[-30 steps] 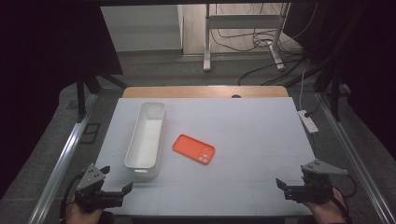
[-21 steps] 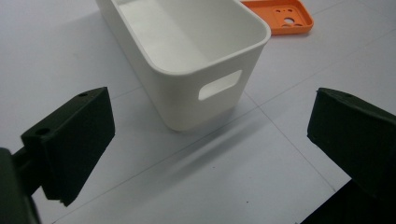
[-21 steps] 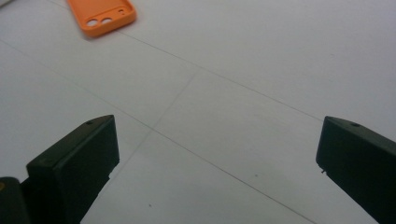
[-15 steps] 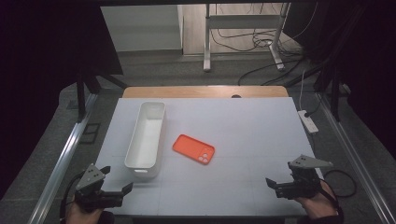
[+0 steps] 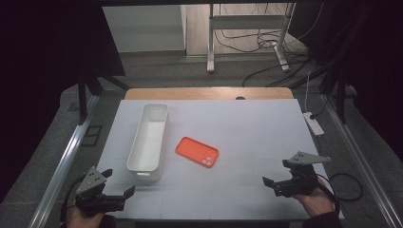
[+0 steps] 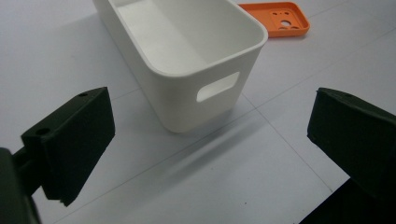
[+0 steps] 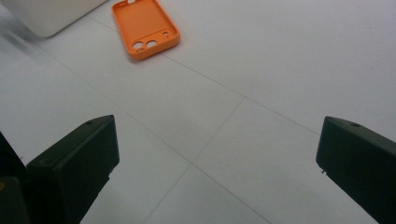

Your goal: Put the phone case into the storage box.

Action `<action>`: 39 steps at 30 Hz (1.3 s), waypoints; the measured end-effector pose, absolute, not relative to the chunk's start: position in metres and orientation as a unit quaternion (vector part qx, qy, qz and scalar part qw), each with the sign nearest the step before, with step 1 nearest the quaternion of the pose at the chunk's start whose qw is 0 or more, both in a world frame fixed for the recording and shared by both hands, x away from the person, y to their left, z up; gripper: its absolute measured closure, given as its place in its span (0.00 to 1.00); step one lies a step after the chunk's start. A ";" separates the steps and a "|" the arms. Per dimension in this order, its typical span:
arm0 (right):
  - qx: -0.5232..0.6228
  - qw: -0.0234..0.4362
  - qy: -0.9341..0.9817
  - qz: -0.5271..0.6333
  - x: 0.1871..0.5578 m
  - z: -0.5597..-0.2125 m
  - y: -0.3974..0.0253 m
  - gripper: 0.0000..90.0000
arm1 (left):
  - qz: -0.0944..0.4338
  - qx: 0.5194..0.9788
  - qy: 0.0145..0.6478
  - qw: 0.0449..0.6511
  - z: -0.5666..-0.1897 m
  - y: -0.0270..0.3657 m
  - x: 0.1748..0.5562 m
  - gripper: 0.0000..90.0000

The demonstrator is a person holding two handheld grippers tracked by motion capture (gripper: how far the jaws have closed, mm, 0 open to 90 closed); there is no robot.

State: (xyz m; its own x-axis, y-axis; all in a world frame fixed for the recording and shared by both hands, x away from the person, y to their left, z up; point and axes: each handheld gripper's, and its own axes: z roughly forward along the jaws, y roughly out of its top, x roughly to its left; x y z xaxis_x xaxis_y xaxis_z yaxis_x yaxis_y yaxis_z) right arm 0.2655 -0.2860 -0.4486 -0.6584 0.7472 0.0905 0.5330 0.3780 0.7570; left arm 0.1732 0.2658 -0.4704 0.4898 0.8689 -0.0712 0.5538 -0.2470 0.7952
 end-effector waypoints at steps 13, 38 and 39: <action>0.379 0.127 0.828 0.394 0.277 -0.450 -0.263 0.00 | 0.197 0.767 0.461 0.401 -0.470 0.266 0.173 0.02; 0.358 0.113 0.847 0.376 0.296 -0.452 -0.232 0.00 | 0.195 0.767 0.461 0.401 -0.470 0.266 0.173 0.02; 0.356 0.113 0.848 0.376 0.297 -0.452 -0.230 0.00 | 0.195 0.767 0.461 0.401 -0.470 0.266 0.173 0.02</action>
State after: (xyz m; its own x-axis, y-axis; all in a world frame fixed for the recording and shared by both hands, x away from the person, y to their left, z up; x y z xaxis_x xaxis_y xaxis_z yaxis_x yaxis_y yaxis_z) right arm 0.2973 -0.2303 -0.4517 -0.7212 0.6887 0.0753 0.5185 0.4644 0.7180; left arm 0.1733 0.2657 -0.4704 0.4988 0.8638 -0.0705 0.5504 -0.2529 0.7957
